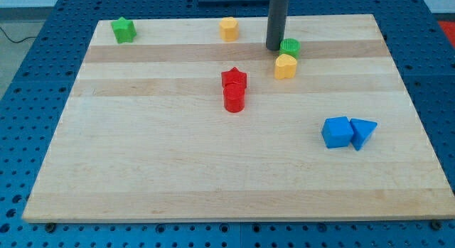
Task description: Push the green circle vertically to the top of the blue triangle
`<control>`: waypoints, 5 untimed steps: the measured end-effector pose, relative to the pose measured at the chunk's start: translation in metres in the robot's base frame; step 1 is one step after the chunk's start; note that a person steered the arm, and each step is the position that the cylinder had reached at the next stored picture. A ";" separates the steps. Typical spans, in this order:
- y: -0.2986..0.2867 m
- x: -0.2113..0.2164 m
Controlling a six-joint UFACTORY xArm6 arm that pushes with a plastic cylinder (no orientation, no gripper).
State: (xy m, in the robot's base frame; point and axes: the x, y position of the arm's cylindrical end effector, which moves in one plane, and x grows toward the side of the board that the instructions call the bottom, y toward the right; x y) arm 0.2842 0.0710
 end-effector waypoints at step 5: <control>0.091 -0.016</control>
State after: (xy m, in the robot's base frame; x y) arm 0.2686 0.1622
